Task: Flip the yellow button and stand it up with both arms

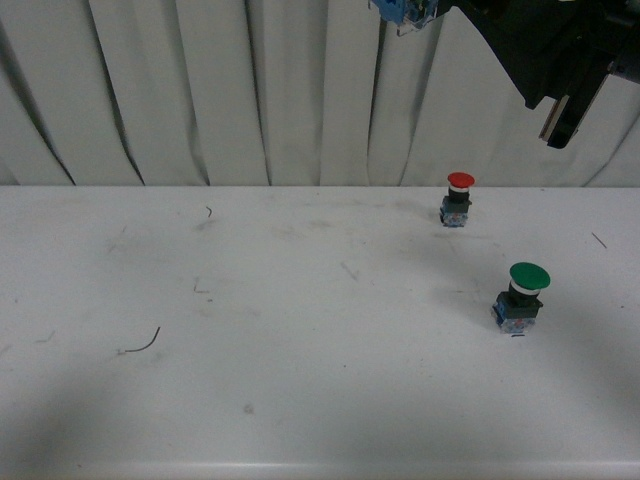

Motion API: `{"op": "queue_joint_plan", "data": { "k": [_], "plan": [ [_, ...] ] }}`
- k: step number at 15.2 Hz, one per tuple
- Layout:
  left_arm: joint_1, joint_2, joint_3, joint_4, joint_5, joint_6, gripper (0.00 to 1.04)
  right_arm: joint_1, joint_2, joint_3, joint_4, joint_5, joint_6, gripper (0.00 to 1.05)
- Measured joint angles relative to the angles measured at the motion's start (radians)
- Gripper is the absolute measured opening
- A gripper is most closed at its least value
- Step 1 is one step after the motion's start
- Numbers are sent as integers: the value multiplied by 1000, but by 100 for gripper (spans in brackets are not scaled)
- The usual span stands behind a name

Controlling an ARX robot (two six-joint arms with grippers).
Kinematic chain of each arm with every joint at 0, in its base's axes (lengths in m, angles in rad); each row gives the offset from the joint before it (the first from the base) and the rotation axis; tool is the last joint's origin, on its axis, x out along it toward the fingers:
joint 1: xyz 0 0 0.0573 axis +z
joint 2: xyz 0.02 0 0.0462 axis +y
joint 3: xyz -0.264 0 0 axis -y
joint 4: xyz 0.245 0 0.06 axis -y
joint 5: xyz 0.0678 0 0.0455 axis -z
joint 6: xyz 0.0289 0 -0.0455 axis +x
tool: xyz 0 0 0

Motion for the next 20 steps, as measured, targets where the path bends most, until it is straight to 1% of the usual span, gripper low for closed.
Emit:
{"op": "queue_joint_plan", "data": {
  "k": [2,8,12,13,14,20],
  "plan": [
    [0,-29,0,-26,0,0,2,0,0,0,0,0,0,27],
    [0,-179,0,-173,0,0,2,0,1,5,0,0,0,27],
    [0,-243,0,-236,0,0,2,1,3,6,0,0,-1,27],
    [0,-321,0,-358,0,0,2,1,3,6,0,0,-1,27],
    [0,-404,0,-408,0,0,2,1,6,7,1,-1,-1,27],
    [0,-403,0,-409,0,0,2,11,14,10,0,-3,-16,27]
  ]
}}
